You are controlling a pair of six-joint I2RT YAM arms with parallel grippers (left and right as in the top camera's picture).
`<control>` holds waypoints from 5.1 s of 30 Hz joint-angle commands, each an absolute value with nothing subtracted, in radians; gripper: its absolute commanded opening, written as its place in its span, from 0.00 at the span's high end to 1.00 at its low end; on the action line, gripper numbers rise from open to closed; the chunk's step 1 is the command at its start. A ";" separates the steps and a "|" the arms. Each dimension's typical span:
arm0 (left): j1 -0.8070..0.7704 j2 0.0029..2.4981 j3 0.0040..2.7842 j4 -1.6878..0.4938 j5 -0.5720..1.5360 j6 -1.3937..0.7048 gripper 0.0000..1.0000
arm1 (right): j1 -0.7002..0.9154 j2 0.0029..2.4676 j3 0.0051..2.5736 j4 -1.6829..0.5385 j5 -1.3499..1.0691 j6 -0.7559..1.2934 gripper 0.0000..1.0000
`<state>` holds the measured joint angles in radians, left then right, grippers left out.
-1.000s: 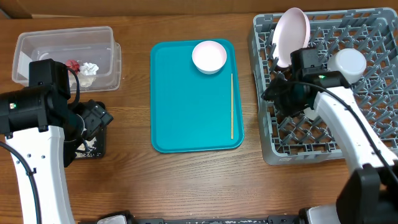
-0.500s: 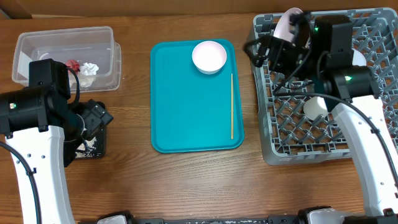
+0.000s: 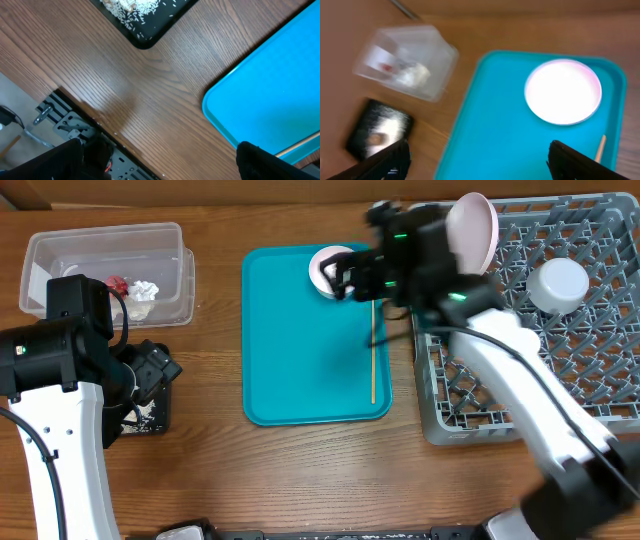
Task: Sort waste into correct bins and load items into the dishwasher
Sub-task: 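Move the right gripper left over the pink saucer on the teal tray, then lower the right gripper and grasp the pink saucer rim, then lift the pink saucer and carry it right to the rack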
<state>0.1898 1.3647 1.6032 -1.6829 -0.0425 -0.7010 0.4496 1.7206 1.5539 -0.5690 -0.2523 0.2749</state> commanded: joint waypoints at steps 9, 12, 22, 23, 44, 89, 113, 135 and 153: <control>0.189 1.369 1.601 -1.682 -0.059 -0.707 0.00 | 0.493 2.183 2.011 -0.741 0.051 0.084 0.06; 0.189 1.369 1.601 -1.682 -0.059 -0.707 0.00 | 0.494 2.234 2.014 -0.688 0.051 0.070 0.05; 0.189 1.369 1.601 -1.682 -0.059 -0.707 0.00 | 0.548 2.341 2.013 -0.679 0.007 0.023 0.09; 0.189 1.369 1.601 -1.682 -0.059 -0.707 0.00 | 0.558 2.350 2.013 -0.680 0.010 0.014 0.08; 0.189 1.369 1.601 -1.682 -0.059 -0.707 0.00 | 0.606 2.396 2.014 -0.966 0.059 0.035 0.40; 0.189 1.369 1.601 -1.682 -0.059 -0.707 0.00 | 0.712 2.311 2.051 -1.176 0.013 0.188 0.87; 0.189 1.369 1.601 -1.682 -0.059 -0.707 0.00 | 0.709 2.026 2.196 -1.479 0.299 0.396 0.96; 0.189 1.369 1.601 -1.682 -0.059 -0.707 0.00 | 0.043 1.635 2.086 -1.657 0.257 0.381 0.96; 0.189 1.369 1.601 -1.682 -0.059 -0.707 0.00 | -0.652 1.623 1.552 -1.070 -0.937 -0.016 0.96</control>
